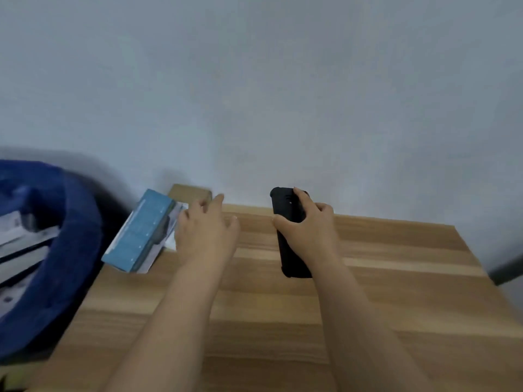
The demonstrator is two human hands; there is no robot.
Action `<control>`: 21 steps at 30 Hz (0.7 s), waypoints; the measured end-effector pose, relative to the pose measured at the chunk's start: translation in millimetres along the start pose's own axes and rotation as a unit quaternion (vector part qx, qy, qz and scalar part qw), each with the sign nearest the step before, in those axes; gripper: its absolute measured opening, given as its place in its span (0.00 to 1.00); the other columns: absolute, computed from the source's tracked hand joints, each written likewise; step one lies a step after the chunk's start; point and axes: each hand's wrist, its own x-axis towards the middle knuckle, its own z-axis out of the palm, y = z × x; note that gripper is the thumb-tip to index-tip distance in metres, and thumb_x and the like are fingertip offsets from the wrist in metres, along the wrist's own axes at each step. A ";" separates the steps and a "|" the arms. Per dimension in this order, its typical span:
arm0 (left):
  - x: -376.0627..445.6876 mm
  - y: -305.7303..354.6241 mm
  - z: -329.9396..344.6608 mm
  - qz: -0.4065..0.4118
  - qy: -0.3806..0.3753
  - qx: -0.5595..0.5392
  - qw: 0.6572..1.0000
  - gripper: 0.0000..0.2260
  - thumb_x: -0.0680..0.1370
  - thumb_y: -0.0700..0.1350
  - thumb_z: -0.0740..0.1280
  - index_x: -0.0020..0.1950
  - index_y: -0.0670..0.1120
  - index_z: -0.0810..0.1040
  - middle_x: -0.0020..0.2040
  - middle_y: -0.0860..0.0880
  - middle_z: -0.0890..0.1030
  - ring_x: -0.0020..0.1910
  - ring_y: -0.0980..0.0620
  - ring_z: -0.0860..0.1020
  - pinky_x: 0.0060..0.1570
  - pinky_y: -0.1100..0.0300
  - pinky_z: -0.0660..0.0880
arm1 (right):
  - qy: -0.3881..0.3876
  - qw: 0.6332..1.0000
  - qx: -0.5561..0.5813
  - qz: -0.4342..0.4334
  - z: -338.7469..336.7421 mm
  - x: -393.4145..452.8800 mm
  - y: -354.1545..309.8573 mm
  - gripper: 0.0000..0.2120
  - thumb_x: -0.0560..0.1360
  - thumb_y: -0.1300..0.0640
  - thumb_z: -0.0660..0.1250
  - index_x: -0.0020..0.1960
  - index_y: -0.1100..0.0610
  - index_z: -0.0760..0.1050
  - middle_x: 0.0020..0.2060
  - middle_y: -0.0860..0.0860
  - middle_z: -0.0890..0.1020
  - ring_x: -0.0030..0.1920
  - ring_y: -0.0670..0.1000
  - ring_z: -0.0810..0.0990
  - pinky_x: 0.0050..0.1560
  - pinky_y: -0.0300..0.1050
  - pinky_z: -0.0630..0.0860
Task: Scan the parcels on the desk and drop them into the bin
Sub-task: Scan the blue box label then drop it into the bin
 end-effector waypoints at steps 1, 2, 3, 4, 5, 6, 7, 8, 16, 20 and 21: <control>4.5 -16.7 -4.6 -0.020 0.007 0.005 1.000 0.24 0.80 0.55 0.61 0.77 0.55 0.64 0.74 0.44 0.64 0.69 0.40 0.63 0.66 0.48 0.63 | -0.020 1.000 0.004 -0.006 15.2 5.4 -7.0 0.34 0.72 0.42 0.68 0.75 0.33 0.60 0.66 0.45 0.63 0.56 0.52 0.76 0.56 0.50 0.76; 9.4 -33.9 -8.6 -0.040 0.011 0.010 0.999 0.25 0.80 0.55 0.61 0.77 0.55 0.64 0.74 0.45 0.64 0.68 0.41 0.63 0.66 0.49 0.63 | -0.038 0.999 0.004 -0.011 30.7 10.3 -15.1 0.34 0.72 0.42 0.68 0.75 0.33 0.60 0.66 0.46 0.63 0.56 0.53 0.76 0.56 0.51 0.76; 14.5 -50.9 -11.7 -0.059 0.014 0.014 0.998 0.25 0.80 0.56 0.62 0.77 0.55 0.63 0.74 0.45 0.63 0.69 0.41 0.62 0.66 0.49 0.62 | -0.053 0.998 0.000 -0.018 46.0 14.5 -22.6 0.34 0.72 0.42 0.68 0.75 0.33 0.60 0.67 0.46 0.63 0.56 0.53 0.76 0.57 0.51 0.76; 20.1 -67.3 -14.5 -0.076 0.013 0.022 0.997 0.26 0.80 0.56 0.62 0.77 0.55 0.62 0.75 0.45 0.62 0.69 0.42 0.61 0.67 0.49 0.62 | -0.066 0.998 -0.003 -0.023 61.8 18.7 -29.5 0.34 0.73 0.41 0.68 0.75 0.33 0.59 0.67 0.46 0.63 0.56 0.53 0.76 0.56 0.50 0.76; 25.9 -82.4 -17.5 -0.091 0.014 0.033 0.995 0.27 0.79 0.56 0.62 0.78 0.54 0.62 0.75 0.45 0.62 0.70 0.41 0.61 0.67 0.49 0.62 | -0.079 0.997 -0.005 -0.027 77.3 22.9 -35.8 0.34 0.73 0.41 0.68 0.75 0.33 0.59 0.67 0.46 0.63 0.55 0.53 0.75 0.54 0.49 0.75; 32.4 -97.6 -19.7 -0.102 0.014 0.046 0.994 0.28 0.79 0.56 0.63 0.78 0.53 0.61 0.75 0.45 0.61 0.70 0.41 0.61 0.67 0.48 0.63 | -0.091 0.995 -0.008 -0.029 92.8 26.7 -41.6 0.34 0.73 0.41 0.68 0.75 0.33 0.59 0.67 0.46 0.63 0.55 0.53 0.75 0.53 0.49 0.74; 39.4 -112.4 -21.0 -0.109 0.015 0.054 0.992 0.29 0.78 0.57 0.64 0.78 0.53 0.61 0.75 0.44 0.61 0.70 0.41 0.61 0.67 0.48 0.63 | -0.100 0.994 -0.010 -0.033 107.7 30.0 -46.4 0.34 0.73 0.41 0.68 0.75 0.33 0.59 0.66 0.47 0.63 0.54 0.53 0.74 0.53 0.48 0.74; 46.8 -126.2 -21.6 -0.115 0.016 0.060 0.991 0.30 0.78 0.57 0.65 0.78 0.53 0.61 0.75 0.44 0.61 0.70 0.40 0.61 0.66 0.48 0.64 | -0.106 0.994 -0.010 -0.035 121.6 33.6 -50.3 0.34 0.73 0.42 0.68 0.75 0.33 0.59 0.66 0.47 0.64 0.53 0.53 0.74 0.52 0.48 0.74; 110.1 -210.2 12.8 -0.143 -0.053 0.089 0.984 0.45 0.72 0.65 0.69 0.80 0.52 0.49 0.78 0.43 0.54 0.74 0.39 0.55 0.70 0.44 0.61 | -0.130 0.991 -0.035 -0.008 214.3 66.4 -62.1 0.35 0.72 0.43 0.69 0.76 0.34 0.60 0.67 0.48 0.64 0.51 0.53 0.74 0.52 0.46 0.71; 129.4 -231.3 39.7 -0.132 -0.076 0.073 0.986 0.50 0.69 0.63 0.73 0.80 0.52 0.46 0.78 0.42 0.53 0.74 0.38 0.55 0.70 0.42 0.60 | -0.142 0.988 -0.052 0.015 243.2 78.5 -57.1 0.35 0.73 0.44 0.68 0.77 0.34 0.59 0.67 0.48 0.63 0.48 0.53 0.73 0.48 0.45 0.68; 134.0 -235.0 45.7 -0.133 -0.083 0.071 0.985 0.50 0.69 0.63 0.73 0.80 0.53 0.45 0.78 0.42 0.53 0.74 0.38 0.55 0.70 0.42 0.59 | -0.143 0.988 -0.054 0.017 248.7 81.1 -54.1 0.35 0.73 0.44 0.68 0.77 0.35 0.59 0.67 0.48 0.63 0.48 0.53 0.73 0.47 0.45 0.69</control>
